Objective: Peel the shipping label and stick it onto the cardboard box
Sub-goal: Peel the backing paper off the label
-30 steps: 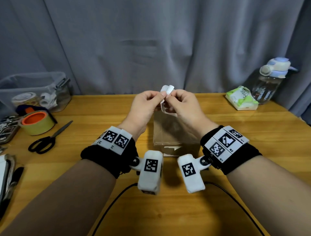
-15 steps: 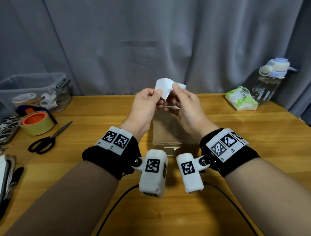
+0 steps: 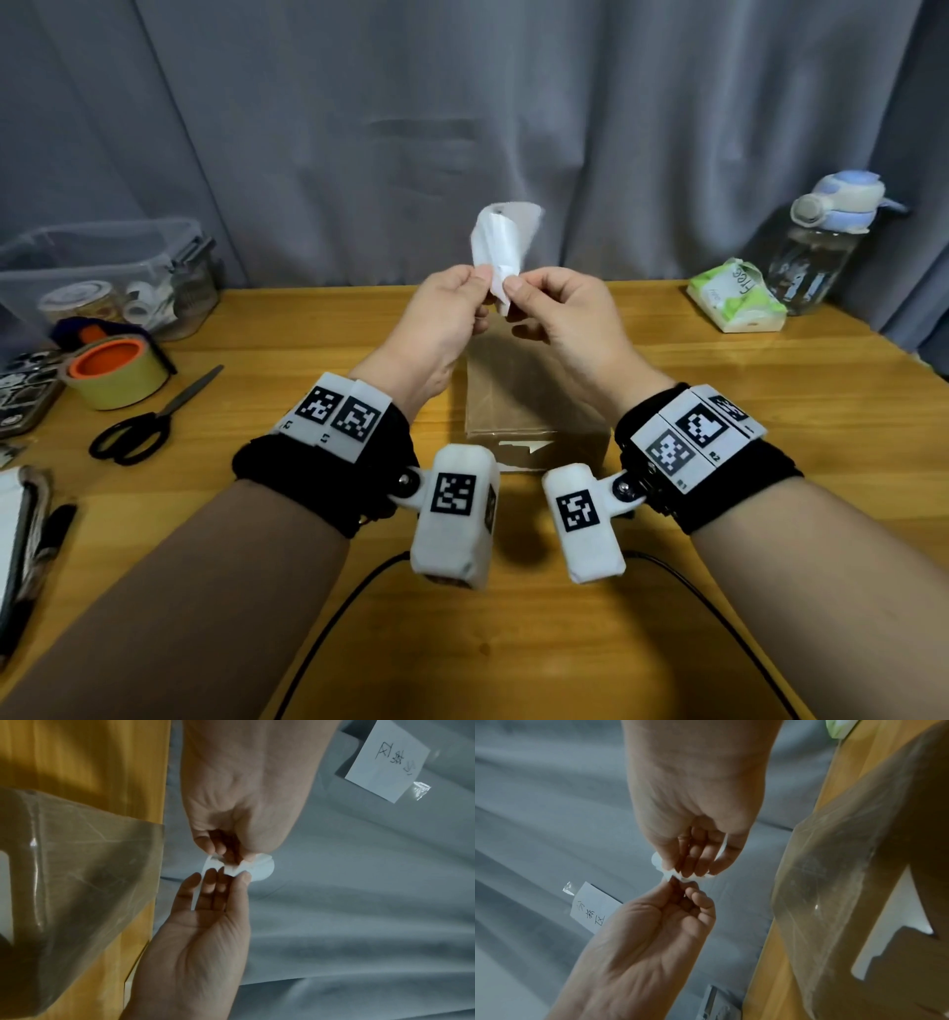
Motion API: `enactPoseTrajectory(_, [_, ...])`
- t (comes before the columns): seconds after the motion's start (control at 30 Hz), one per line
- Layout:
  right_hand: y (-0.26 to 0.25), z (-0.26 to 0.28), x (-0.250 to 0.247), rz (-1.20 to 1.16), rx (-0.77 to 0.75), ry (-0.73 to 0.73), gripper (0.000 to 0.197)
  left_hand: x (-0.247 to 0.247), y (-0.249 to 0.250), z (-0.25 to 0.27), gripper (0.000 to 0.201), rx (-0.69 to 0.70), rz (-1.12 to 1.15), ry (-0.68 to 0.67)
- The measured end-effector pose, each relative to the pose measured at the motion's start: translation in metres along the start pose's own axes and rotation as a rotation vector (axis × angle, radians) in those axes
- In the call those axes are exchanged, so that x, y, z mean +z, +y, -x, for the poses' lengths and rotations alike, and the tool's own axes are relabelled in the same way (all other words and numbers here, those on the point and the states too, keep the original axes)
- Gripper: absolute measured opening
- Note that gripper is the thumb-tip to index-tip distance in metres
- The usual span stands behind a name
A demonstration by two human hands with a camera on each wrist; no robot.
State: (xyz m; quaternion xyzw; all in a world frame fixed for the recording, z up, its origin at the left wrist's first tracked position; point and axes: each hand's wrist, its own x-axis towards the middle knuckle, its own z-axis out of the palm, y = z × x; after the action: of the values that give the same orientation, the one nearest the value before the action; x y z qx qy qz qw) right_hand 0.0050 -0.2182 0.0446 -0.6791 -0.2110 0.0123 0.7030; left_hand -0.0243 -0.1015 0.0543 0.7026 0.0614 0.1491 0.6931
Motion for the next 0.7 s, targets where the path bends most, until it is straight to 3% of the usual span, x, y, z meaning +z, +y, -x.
enactPoseTrajectory(0.13, [-0.006,-0.001,0.001,-0.062,0.022,-0.056,0.014,-0.001,0.001,0.002,0.029,-0.004,0.042,-0.016])
enactPoseTrajectory(0.33, [-0.009,0.001,0.001,0.003,0.013,-0.085,0.019,-0.01,0.001,0.002,0.029,-0.017,0.006,-0.056])
enactPoseTrajectory(0.53, [-0.01,0.0,0.001,0.047,-0.016,-0.03,0.023,-0.017,0.004,0.008,0.024,0.131,-0.149,-0.097])
enactPoseTrajectory(0.7, [-0.012,0.0,-0.002,0.015,0.033,-0.107,0.022,-0.02,0.005,0.006,0.024,0.088,-0.109,-0.138])
